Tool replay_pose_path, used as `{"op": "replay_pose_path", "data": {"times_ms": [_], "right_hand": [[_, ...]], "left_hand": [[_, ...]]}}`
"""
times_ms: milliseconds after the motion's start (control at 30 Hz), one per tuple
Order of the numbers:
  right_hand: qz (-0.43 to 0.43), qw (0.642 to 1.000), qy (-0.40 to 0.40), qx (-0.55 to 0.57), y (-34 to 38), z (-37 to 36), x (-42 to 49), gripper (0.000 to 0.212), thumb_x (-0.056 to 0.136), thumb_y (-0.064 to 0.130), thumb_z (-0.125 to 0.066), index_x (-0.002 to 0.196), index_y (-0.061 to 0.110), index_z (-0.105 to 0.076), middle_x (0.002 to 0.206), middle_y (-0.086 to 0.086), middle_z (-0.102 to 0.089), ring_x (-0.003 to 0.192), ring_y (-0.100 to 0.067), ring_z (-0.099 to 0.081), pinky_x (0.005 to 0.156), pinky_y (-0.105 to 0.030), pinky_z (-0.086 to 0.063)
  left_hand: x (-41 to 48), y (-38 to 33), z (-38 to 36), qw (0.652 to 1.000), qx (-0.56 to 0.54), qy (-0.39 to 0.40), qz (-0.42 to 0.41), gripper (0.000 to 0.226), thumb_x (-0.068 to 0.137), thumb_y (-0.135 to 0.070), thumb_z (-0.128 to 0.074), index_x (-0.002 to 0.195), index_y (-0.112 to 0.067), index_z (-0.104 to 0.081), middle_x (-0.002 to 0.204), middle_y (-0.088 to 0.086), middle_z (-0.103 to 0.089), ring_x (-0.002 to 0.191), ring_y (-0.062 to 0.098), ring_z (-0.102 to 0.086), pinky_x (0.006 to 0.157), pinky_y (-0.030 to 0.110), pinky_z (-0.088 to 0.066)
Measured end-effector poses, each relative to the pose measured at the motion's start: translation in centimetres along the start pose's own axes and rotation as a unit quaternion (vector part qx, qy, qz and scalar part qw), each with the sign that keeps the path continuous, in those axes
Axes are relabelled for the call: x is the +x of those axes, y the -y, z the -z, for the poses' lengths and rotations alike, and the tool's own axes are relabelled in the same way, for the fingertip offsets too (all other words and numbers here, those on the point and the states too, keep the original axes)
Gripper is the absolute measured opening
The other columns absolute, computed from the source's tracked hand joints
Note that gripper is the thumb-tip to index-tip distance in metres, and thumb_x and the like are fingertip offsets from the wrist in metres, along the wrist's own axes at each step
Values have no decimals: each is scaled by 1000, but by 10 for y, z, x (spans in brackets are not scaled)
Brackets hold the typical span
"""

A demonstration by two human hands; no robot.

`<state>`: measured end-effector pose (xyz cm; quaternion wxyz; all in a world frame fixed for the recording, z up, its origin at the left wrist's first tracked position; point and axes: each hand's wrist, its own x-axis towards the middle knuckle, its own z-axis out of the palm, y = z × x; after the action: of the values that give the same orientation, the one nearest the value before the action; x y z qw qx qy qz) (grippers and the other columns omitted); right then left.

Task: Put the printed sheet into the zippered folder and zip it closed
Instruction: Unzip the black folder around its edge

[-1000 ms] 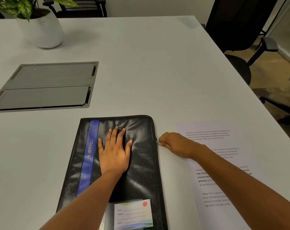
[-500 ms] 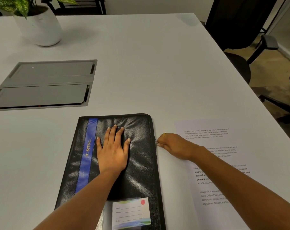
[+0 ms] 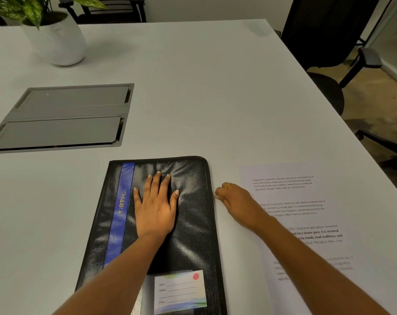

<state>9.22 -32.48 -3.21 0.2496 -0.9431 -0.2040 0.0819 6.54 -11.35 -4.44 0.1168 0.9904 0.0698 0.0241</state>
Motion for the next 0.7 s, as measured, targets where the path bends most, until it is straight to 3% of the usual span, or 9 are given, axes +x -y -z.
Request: {"op": "replay_pose_path", "data": {"times_ms": [100, 233, 367, 533, 700], "right_hand": [[-79, 984, -131, 86, 14, -16, -8, 24, 93, 14, -49, 78, -3, -57, 74, -6, -42, 68, -17, -42, 61, -27, -30], [-154, 935, -236, 217, 33, -25, -12, 16, 88, 7, -57, 93, 1, -71, 80, -11, -59, 74, -13, -49, 64, -9, -32], [-196, 919, -239, 244, 38, -25, -7, 18, 87, 3, -57, 99, 3, -70, 89, -15, -64, 80, -17, -55, 66, -7, -35], [-188, 938, -205, 207, 31, -14, -3, 17, 86, 7, -58, 97, 5, -71, 99, -15, -69, 96, -25, -60, 86, -30, -45], [-175, 956, -169, 164, 28, -6, -5, 18, 88, 14, -57, 98, 6, -71, 103, -14, -70, 99, -27, -61, 88, -33, -46]], "left_hand": [[-1, -1, 1, 1000, -3, 4, -7, 53, 97, -48, -22, 146, -29, -23, 157, -4, -17, 146, 15, -8, 117, 44, 0], [-4, -3, 6, 1000, -17, -13, -15, 45, 99, -39, -31, 141, -24, -36, 154, -1, -28, 144, 18, -18, 118, 44, -10], [-20, -21, 12, 999, -45, -15, -1, 54, 94, -49, -35, 140, -21, -38, 155, 0, -25, 144, 18, -16, 117, 46, -3], [-36, -53, 8, 996, -9, 74, -43, 92, 77, -77, -28, 149, -23, -9, 159, -2, 3, 146, 15, 6, 115, 53, 3], [-32, -60, 4, 992, -22, 120, -17, 95, 76, -70, -38, 149, -23, 0, 158, -2, 10, 145, 16, 13, 109, 63, 11]]}}
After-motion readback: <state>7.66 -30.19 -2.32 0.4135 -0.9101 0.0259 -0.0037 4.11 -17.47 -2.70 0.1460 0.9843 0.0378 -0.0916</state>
